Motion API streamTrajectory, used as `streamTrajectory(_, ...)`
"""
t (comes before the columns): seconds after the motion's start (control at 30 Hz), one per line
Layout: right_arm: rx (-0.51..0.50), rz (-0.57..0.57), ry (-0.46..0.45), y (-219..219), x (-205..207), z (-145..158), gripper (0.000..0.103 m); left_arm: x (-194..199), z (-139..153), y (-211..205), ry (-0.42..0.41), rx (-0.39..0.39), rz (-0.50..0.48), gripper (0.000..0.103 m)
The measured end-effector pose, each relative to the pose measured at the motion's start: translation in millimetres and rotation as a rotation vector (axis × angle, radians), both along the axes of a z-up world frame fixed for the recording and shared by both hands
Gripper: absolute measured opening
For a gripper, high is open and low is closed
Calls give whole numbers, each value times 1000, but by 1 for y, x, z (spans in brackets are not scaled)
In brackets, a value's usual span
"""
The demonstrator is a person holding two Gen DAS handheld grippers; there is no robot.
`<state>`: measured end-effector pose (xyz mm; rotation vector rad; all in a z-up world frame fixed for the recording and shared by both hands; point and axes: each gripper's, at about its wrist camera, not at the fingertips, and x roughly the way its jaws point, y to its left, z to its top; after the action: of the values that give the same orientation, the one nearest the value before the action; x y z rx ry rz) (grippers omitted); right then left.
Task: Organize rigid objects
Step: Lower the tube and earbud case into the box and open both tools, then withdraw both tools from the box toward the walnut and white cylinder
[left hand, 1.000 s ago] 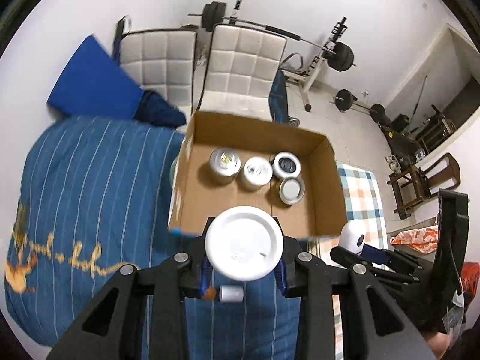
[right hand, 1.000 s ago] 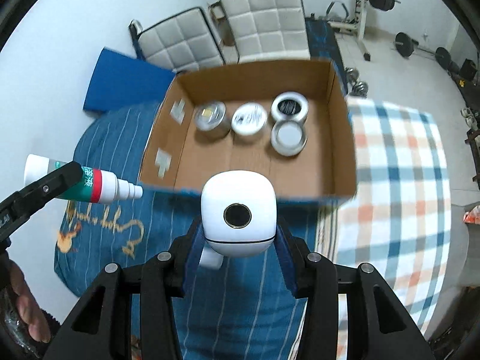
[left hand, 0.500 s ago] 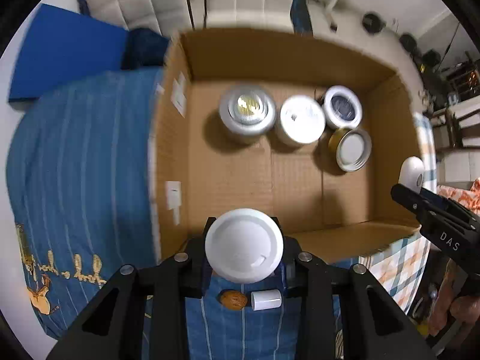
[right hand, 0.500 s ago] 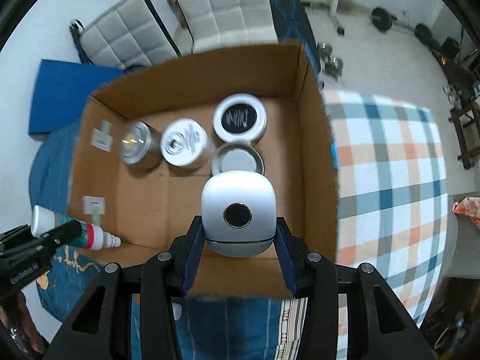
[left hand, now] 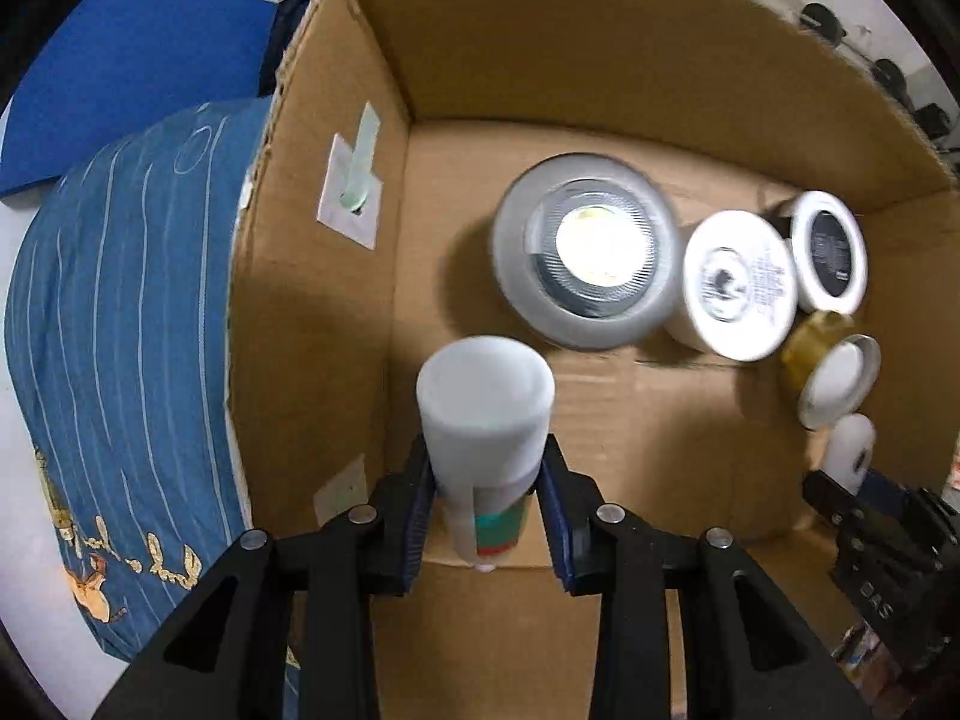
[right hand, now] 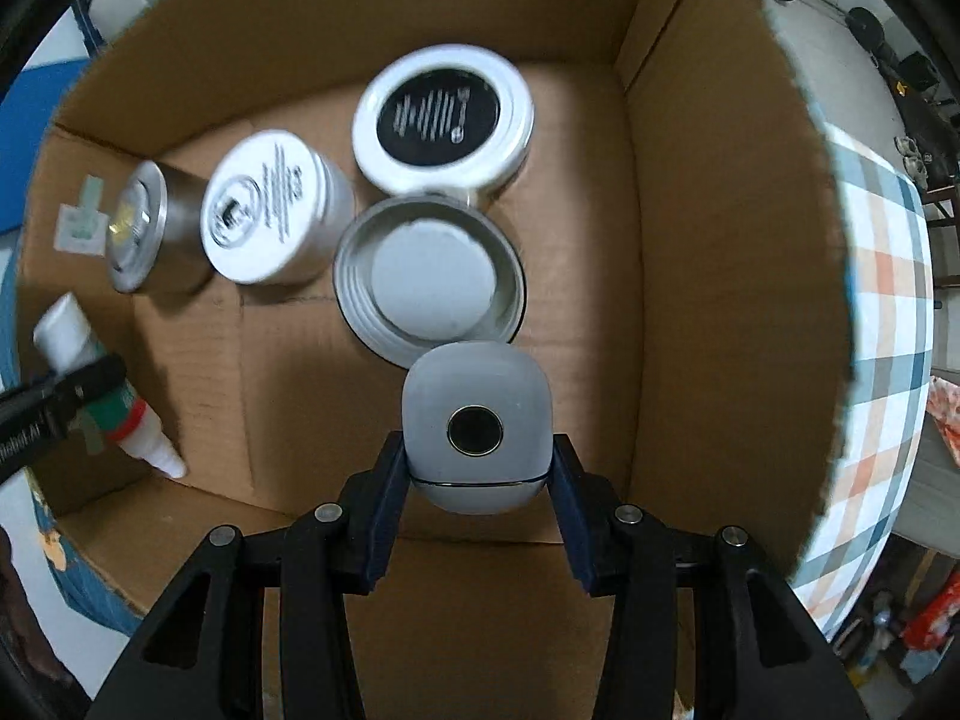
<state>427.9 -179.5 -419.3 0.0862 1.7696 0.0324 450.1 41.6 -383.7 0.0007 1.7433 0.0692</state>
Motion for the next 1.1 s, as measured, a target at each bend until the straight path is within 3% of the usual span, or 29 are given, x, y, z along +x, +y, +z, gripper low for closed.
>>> streamTrajectory(0.23,-35,36,41,3,-1,-16,48,-7,-24,-5,25,-6,15,31)
streamTrajectory(0.5,-40,50,122,0,-1,-39,49,-7,-31,-13,69,-37,51,32)
streamTrajectory(0.57,-34,43,133,0,2,-46,49,-7,-31,-13,80,-53,63,36)
streamTrajectory(0.77,-30,37,149,-2,3,-47,51,-9,-15,-28,84,-77,51,53)
streamTrajectory(0.9,1,24,127,-1,4,-33,64,-19,4,-35,43,-96,43,60)
streamTrajectory(1.1,28,27,52,1,-5,-4,74,-46,41,-38,-48,-125,21,70)
